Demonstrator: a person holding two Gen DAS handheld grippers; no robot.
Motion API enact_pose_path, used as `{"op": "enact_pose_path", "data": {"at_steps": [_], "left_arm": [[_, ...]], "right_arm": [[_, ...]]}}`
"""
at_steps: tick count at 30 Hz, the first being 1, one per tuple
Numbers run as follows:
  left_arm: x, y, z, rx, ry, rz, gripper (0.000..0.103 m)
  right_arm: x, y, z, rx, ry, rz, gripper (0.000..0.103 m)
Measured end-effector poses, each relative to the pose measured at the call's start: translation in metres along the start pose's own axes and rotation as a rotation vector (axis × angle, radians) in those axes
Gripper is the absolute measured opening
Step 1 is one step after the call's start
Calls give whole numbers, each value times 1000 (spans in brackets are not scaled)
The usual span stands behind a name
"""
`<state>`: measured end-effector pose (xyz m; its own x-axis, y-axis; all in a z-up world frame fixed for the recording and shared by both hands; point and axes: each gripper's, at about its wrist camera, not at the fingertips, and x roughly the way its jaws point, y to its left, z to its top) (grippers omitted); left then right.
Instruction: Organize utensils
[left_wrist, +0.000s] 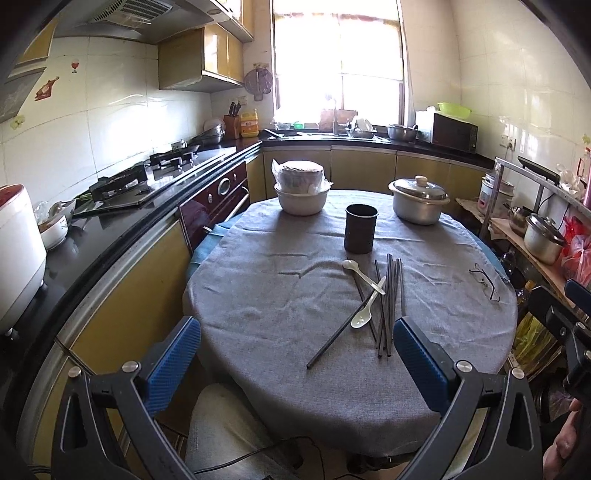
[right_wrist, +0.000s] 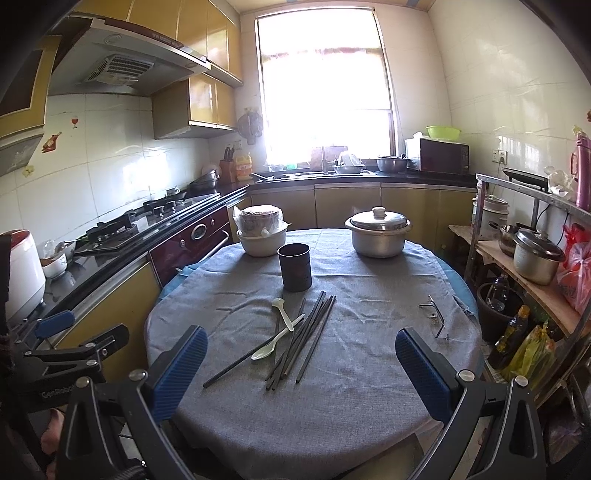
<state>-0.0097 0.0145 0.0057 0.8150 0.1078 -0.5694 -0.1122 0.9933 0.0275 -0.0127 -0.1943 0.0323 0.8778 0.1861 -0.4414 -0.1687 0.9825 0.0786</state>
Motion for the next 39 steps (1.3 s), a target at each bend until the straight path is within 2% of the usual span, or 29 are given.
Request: {"op": "enact_pose_path", "data": {"at_steps": [7, 9, 13, 19, 21, 28, 39], "left_arm": [[13, -3, 1, 0, -7, 31, 103], [23, -2, 2, -4, -8, 17, 103], [47, 5, 8, -50, 54, -4, 103], [66, -2, 17, 1, 61, 40, 103], [73, -5, 20, 7, 73, 35, 103], [87, -12, 22, 13, 91, 34, 103], [113, -16, 35, 4, 121, 0, 103]], "right_arm": [[11, -7, -3, 10, 11, 9, 103], [16, -10, -5, 18, 19, 12, 102], [31, -15, -5, 19, 48, 15, 98], [55, -22, -2, 32, 83, 29, 91], [64, -23, -1, 36, 100, 36, 81], [88, -29, 0, 44, 125, 48, 77], [122, -38, 4, 71, 176, 62, 59]]}}
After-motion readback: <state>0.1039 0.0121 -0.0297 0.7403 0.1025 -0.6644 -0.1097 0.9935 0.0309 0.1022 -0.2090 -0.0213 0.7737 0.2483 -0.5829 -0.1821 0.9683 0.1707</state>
